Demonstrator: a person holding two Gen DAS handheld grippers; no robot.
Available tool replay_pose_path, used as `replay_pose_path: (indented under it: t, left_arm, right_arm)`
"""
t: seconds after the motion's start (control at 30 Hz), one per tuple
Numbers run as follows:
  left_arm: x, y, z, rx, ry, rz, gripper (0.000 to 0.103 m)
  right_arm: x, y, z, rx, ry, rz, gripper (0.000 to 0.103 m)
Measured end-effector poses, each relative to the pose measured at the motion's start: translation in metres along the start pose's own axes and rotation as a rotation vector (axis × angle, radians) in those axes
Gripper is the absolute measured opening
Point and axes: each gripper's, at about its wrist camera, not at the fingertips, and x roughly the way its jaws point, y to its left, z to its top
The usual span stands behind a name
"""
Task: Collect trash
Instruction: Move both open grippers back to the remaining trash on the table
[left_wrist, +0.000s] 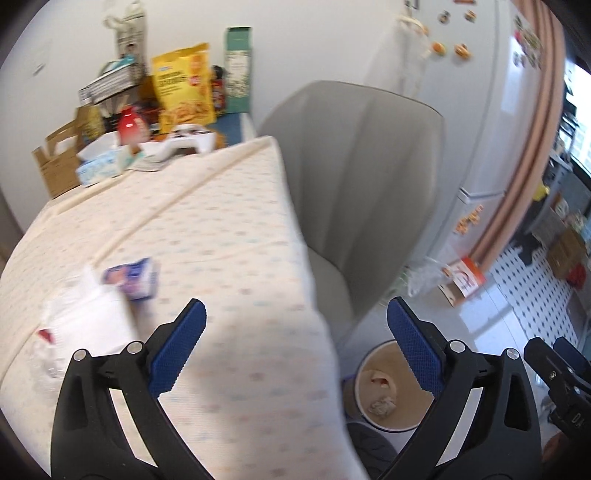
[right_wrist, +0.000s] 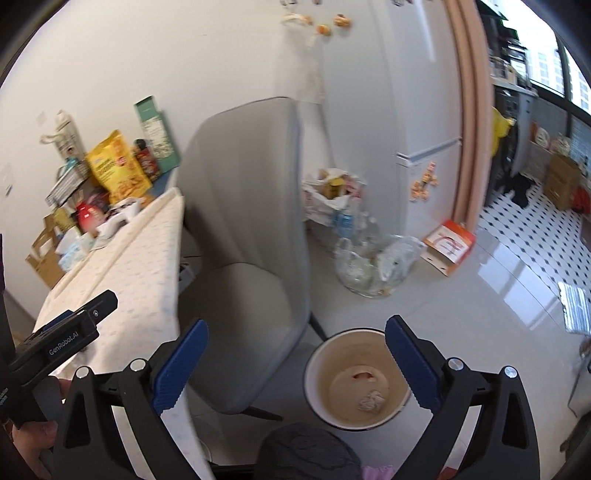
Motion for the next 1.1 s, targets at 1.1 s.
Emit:
replay_pose_path:
  t: [1.1]
  left_arm:
    - [-0.066, 0.237, -0.044, -0.331, -0.079, 0.263, 0.097]
  right_arm:
    - [0.013, 0.246, -0.053, -0.342, 0.096, 0.311, 0.084]
